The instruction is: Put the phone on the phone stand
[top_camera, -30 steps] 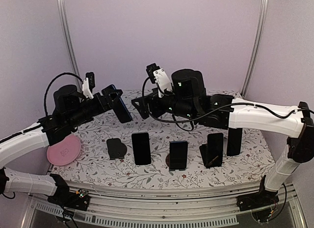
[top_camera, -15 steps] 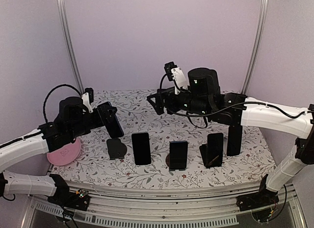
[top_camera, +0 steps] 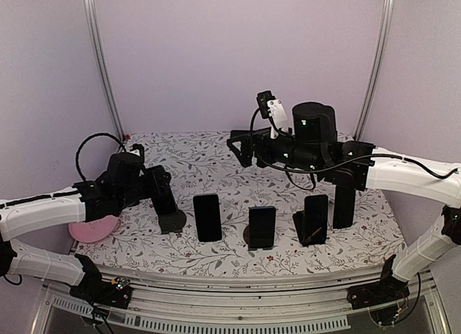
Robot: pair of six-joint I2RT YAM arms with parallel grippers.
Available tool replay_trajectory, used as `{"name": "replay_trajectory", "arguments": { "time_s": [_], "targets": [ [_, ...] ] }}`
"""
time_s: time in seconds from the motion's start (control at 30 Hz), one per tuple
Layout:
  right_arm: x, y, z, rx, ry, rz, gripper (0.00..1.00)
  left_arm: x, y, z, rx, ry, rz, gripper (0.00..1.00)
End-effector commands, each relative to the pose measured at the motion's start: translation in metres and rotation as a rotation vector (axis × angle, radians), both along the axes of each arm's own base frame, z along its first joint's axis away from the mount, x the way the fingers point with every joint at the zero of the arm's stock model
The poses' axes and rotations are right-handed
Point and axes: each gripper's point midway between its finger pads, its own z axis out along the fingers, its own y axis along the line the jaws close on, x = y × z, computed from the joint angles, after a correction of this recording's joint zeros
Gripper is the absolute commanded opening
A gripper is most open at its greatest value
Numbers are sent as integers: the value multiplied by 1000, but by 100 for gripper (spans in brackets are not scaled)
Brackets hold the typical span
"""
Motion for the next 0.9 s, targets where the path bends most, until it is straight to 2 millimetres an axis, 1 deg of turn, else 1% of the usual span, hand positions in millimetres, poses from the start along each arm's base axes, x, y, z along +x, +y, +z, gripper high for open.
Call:
{"name": "replay_trajectory", "arguments": {
  "time_s": [0.0, 0.23, 0.4, 0.57, 0.73, 0.87],
  "targets": [
    [0, -8, 20, 75, -15, -18, 99, -1, 2, -5, 56, -27, 46, 28],
    [-3, -5, 20, 83, -11, 4, 99, -5, 0, -16, 114, -29, 92, 30],
    [-5, -4, 19, 88, -7, 20, 99, -9, 3, -24, 145, -31, 140, 31],
    [-7, -2, 20, 92, -5, 31, 99, -10, 4, -26, 179, -51, 182, 32],
    [-8, -2, 19, 95, -6, 38, 99, -11, 2, -35, 221, -51, 195, 36],
    [-10, -1, 20, 96, -11, 53, 99, -12, 0, -40, 240, -50, 199, 38]
  ]
}}
